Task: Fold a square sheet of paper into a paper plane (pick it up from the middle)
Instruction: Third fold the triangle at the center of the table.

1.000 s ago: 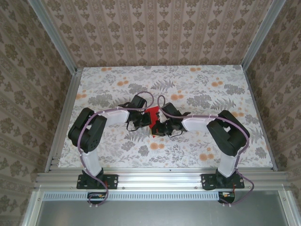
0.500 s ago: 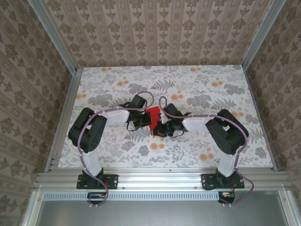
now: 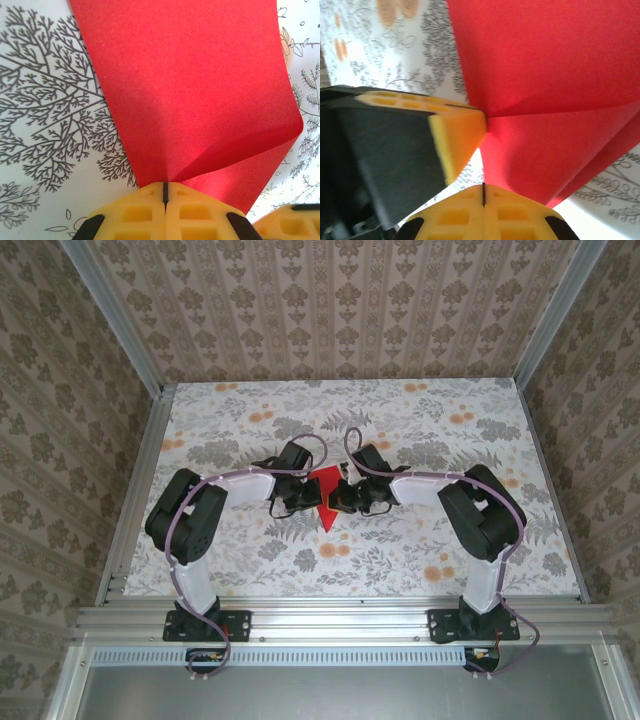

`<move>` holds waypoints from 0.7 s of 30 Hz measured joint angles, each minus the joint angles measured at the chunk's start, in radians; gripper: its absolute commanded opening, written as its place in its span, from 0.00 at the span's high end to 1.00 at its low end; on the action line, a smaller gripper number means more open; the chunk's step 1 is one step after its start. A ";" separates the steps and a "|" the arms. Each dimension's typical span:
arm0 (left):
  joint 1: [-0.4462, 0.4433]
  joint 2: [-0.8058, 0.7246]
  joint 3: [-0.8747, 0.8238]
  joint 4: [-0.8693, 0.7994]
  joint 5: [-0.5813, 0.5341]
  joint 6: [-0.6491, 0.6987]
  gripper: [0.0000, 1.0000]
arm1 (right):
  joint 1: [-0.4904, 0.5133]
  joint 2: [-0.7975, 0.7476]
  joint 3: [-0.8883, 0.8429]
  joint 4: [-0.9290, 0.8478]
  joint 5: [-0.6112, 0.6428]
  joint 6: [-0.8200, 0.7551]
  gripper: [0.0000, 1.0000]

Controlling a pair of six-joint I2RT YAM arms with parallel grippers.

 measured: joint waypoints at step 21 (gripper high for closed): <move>-0.002 -0.027 -0.005 0.011 0.017 0.009 0.78 | 0.003 0.021 0.018 -0.100 0.086 0.037 0.97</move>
